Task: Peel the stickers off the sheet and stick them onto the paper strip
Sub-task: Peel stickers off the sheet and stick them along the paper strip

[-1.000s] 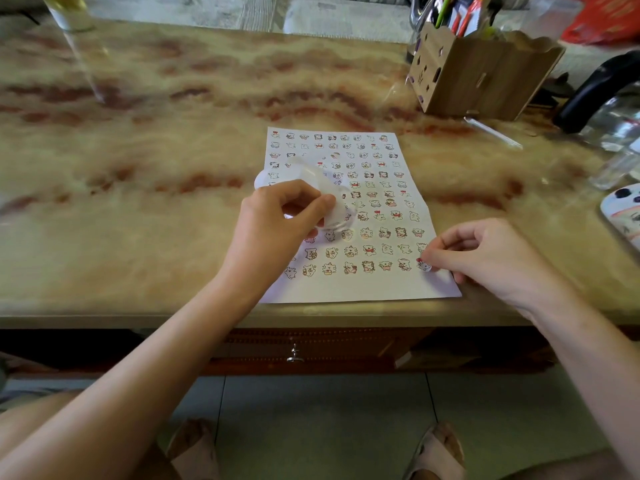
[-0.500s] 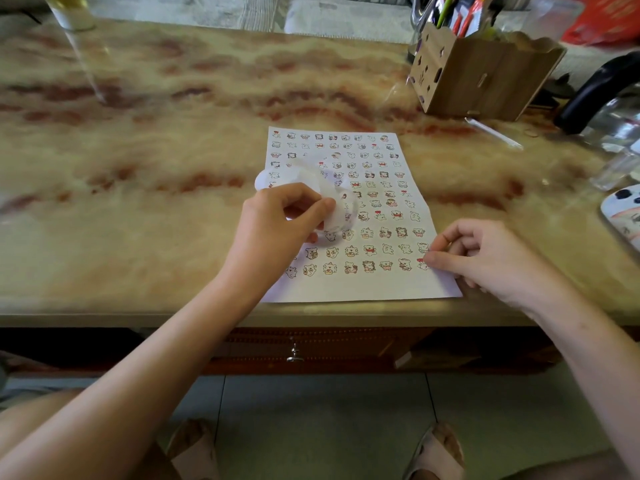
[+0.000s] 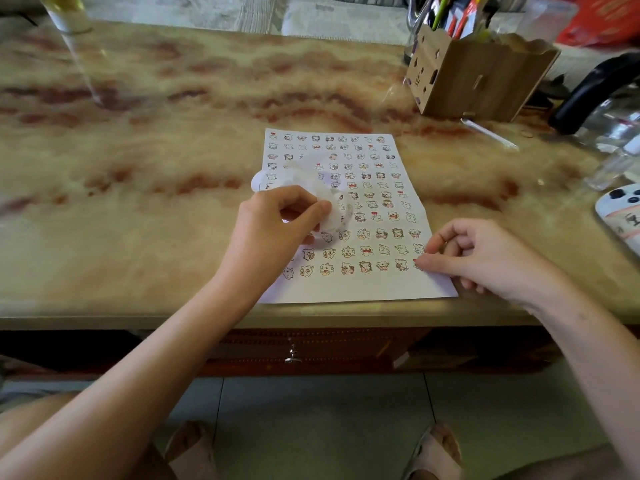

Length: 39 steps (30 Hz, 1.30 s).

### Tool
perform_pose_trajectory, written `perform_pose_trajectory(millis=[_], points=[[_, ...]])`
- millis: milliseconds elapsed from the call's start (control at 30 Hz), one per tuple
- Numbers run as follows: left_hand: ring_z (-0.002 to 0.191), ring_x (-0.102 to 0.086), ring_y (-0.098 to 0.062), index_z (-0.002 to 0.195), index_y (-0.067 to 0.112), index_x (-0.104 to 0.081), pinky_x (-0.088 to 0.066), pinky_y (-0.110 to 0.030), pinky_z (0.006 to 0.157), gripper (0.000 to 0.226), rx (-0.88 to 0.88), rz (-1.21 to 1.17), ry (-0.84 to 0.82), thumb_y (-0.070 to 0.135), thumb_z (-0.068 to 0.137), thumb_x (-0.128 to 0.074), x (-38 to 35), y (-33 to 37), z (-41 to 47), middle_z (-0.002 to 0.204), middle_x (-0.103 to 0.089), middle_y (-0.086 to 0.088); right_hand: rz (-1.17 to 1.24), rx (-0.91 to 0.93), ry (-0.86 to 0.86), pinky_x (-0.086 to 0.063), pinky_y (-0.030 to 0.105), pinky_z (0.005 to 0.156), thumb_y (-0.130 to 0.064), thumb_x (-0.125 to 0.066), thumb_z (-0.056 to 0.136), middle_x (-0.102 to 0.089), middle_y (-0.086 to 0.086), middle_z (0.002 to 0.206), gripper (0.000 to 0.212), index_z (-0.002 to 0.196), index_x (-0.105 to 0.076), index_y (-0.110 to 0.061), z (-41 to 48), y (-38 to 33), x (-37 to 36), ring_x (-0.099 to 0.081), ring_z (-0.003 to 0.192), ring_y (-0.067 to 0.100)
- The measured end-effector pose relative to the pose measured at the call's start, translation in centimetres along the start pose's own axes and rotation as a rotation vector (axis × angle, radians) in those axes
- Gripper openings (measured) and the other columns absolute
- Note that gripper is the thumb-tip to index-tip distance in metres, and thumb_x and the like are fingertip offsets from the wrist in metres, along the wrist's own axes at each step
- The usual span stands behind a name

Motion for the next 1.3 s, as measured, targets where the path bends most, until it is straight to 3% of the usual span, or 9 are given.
perform_pose_trajectory(millis=[100,167,267,333,500,700,833,1033,1300], points=[[0.072,-0.071,-0.021,0.082,0.011,-0.071,-0.058,-0.039,0.081,0.013,-0.011,-0.007,0.000,0.020,0.089,-0.066,0.0,0.1,0.0,0.078,-0.073,-0.003,-0.010,0.006,-0.024,-0.032,0.018,0.037,-0.018,-0.075,0.081,-0.055,-0.007,0.052,0.015,0.088,-0.063,-0.013,0.1,0.0,-0.1,-0.044,0.040,0.007],[0.073,-0.070,-0.018,0.082,0.011,-0.071,-0.060,-0.032,0.074,0.012,-0.043,-0.014,0.010,0.019,0.090,-0.065,0.1,0.6,-0.1,0.077,-0.072,-0.001,0.033,-0.009,-0.025,-0.030,0.016,0.035,-0.014,-0.070,0.085,-0.055,-0.007,0.050,0.009,0.090,-0.063,-0.012,0.3,0.2,0.2,-0.043,0.038,0.005],[0.068,-0.067,-0.016,0.080,0.014,-0.069,-0.052,-0.015,0.057,0.012,-0.095,-0.042,0.047,0.018,0.091,-0.064,0.6,1.6,-0.2,0.075,-0.070,0.002,0.222,0.017,0.088,-0.027,0.013,0.033,-0.013,-0.062,0.091,-0.057,-0.007,0.048,0.008,0.083,-0.062,-0.013,0.5,-0.3,1.9,-0.043,0.037,0.004],[0.063,-0.063,-0.011,0.082,0.013,-0.069,-0.048,-0.012,0.053,0.012,-0.129,-0.063,0.076,0.016,0.091,-0.064,0.9,2.2,-0.4,0.075,-0.069,0.003,0.340,0.125,0.195,-0.032,0.014,0.036,-0.009,-0.059,0.092,-0.061,-0.006,0.051,0.012,0.081,-0.062,-0.015,0.3,-1.8,3.2,-0.048,0.040,0.004],[0.068,-0.064,-0.008,0.088,0.008,-0.072,-0.050,-0.016,0.053,0.011,-0.179,-0.092,0.102,0.016,0.090,-0.064,1.0,2.7,-0.4,0.075,-0.070,0.003,0.371,0.422,0.241,-0.049,0.019,0.058,-0.010,-0.065,0.089,-0.071,0.003,0.080,0.007,0.088,-0.066,-0.016,-0.7,-6.6,2.2,-0.061,0.067,0.010],[0.068,-0.067,-0.007,0.092,0.003,-0.071,-0.050,-0.017,0.054,0.014,-0.161,-0.149,0.107,0.016,0.091,-0.064,1.1,2.4,-0.3,0.077,-0.072,-0.003,0.305,0.562,0.209,-0.050,0.027,0.072,-0.014,-0.073,0.083,-0.071,-0.001,0.095,0.009,0.089,-0.067,-0.018,-0.9,-9.9,-1.1,-0.063,0.079,0.009],[0.074,-0.072,-0.014,0.090,0.007,-0.071,-0.054,-0.021,0.056,0.011,-0.135,-0.217,0.084,0.015,0.091,-0.064,1.0,2.2,-0.2,0.079,-0.074,-0.002,0.260,0.595,0.251,-0.050,0.022,0.072,-0.015,-0.072,0.084,-0.070,-0.007,0.095,0.011,0.094,-0.068,-0.016,-1.0,-10.8,-2.0,-0.064,0.083,0.008],[0.071,-0.072,-0.016,0.090,0.007,-0.070,-0.056,-0.022,0.057,0.009,-0.108,-0.286,0.067,0.013,0.091,-0.063,0.9,2.0,-0.1,0.078,-0.074,-0.007,0.268,0.601,0.255,-0.050,0.033,0.070,-0.013,-0.073,0.082,-0.070,-0.008,0.082,0.009,0.088,-0.069,-0.018,-0.8,-11.1,-2.6,-0.064,0.078,0.012],[0.072,-0.072,-0.017,0.093,0.003,-0.069,-0.056,-0.021,0.059,0.013,-0.080,-0.313,0.057,0.013,0.092,-0.061,0.6,1.8,0.0,0.080,-0.073,-0.011,0.274,0.612,0.263,-0.047,0.020,0.062,-0.010,-0.074,0.081,-0.071,-0.010,0.080,0.009,0.087,-0.071,-0.016,-0.6,-10.9,-2.9,-0.061,0.070,0.005]])
Point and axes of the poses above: each hand's wrist, its own z-axis towards the middle knuckle, its own x-axis out of the back of the hand, y = z × x, the point moved 10 cm from there along z, towards the middle knuckle
